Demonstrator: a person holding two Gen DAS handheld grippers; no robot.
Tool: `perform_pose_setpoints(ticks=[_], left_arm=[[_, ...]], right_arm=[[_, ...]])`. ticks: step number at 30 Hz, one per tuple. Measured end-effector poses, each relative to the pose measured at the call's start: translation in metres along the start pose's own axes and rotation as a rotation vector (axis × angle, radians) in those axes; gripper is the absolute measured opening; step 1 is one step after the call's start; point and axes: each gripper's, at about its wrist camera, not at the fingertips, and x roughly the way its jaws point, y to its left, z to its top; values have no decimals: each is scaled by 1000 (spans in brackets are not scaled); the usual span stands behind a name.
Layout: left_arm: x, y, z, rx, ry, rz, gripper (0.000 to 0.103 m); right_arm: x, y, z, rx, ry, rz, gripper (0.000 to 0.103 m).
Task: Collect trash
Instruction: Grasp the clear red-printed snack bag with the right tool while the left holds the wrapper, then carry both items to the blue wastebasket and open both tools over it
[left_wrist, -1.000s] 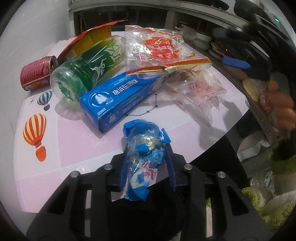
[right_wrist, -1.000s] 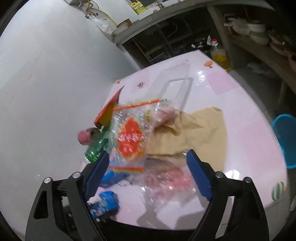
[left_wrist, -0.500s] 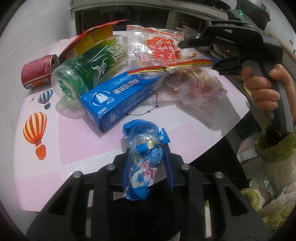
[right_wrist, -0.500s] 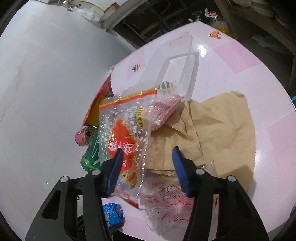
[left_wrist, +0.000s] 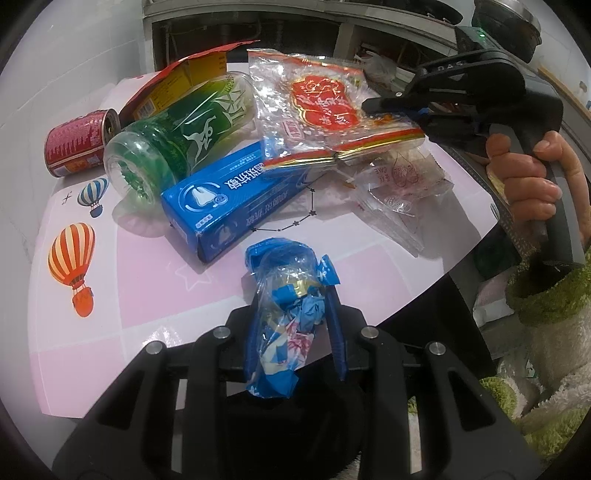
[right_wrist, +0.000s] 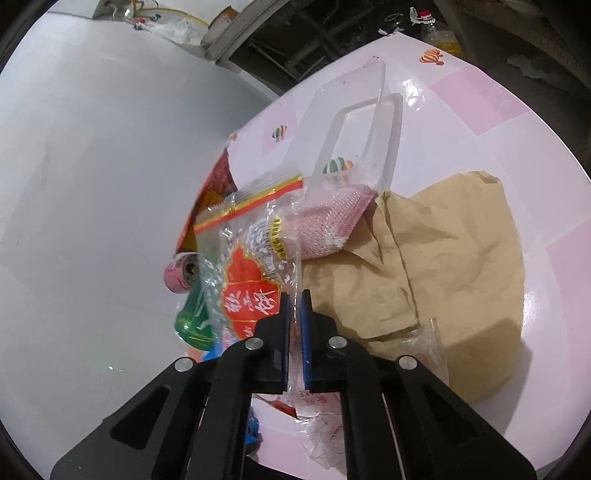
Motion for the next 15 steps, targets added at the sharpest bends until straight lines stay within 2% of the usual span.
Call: perform_pose_setpoints(ticks=[15], left_arm=[[-28,6,-2,-30,-65,-16,28]], right_arm=[[-62,-2,-7,36,-154,178,4]])
